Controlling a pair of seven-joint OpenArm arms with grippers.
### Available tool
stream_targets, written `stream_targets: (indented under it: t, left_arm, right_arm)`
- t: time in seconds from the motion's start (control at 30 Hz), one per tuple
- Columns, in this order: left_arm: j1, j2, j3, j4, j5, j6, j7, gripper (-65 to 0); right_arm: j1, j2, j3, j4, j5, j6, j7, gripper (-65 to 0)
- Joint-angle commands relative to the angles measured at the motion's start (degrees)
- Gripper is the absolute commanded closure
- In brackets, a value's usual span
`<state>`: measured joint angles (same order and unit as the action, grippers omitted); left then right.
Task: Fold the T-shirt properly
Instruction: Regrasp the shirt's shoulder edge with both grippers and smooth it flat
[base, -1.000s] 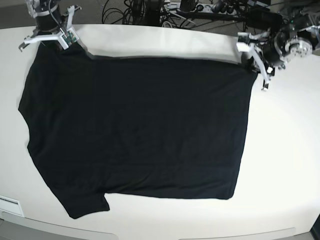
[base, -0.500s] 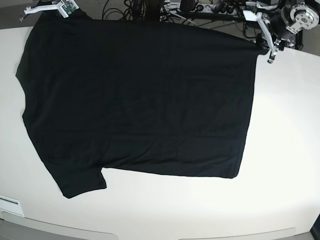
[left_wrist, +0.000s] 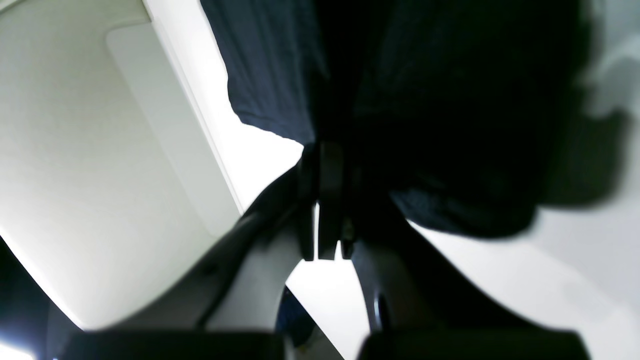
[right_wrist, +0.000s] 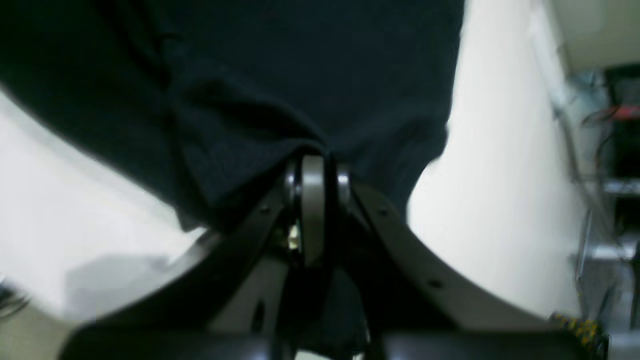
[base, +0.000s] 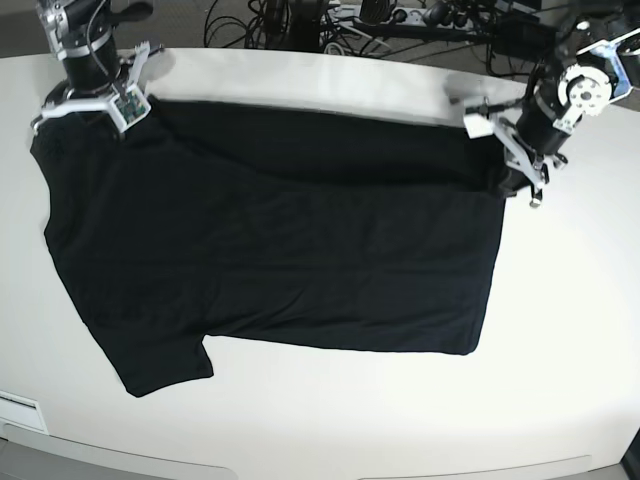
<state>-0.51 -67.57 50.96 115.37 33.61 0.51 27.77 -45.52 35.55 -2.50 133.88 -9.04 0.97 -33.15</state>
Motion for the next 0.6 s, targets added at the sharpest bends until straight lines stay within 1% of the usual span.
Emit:
stream_targets:
  t: [0.0, 0.07, 0.13, 0.2, 0.27, 0.43, 0.57]
  left_arm:
    - [-0.5, -0.2, -1.6, -0.8, -0.1, 1.1, -0.9, 0.0]
    - [-0.7, 1.9, -3.0, -2.9, -1.3, 1.0, -2.1, 0.0]
    - [-0.9, 3.4, -3.5, -3.9, -1.3, 1.3, -2.2, 0.0]
    - [-1.8, 4.6, -3.5, -4.5, -1.3, 2.9, -2.1, 0.0]
    - [-3.1, 5.6, -3.5, -4.6, -1.3, 3.7, -2.1, 0.0]
    - [-6.2, 5.9, -3.5, -5.0, -4.0, 4.2, -2.1, 0.0]
    - [-8.1, 7.1, -3.5, -6.8, -7.7, 4.1, -2.4, 0.0]
  right_arm:
    - [1.5, 0.9, 0.3, 1.1, 0.2, -0.2, 2.0, 0.0]
    - [4.7, 0.9, 0.3, 1.1, 1.8, 2.0, 2.7, 0.0]
    - [7.6, 0.8, 0.3, -1.6, 3.6, 3.6, 2.8, 0.0]
    - [10.8, 0.8, 0.3, -4.4, 5.0, 4.3, 3.2, 0.0]
    - [13.5, 0.9, 0.3, -6.8, 6.5, 5.3, 3.2, 0.0]
    - [18.1, 0.8, 0.3, -11.5, 9.7, 8.0, 3.2, 0.0]
    - [21.1, 0.8, 0.3, -13.9, 11.2, 8.2, 3.2, 0.0]
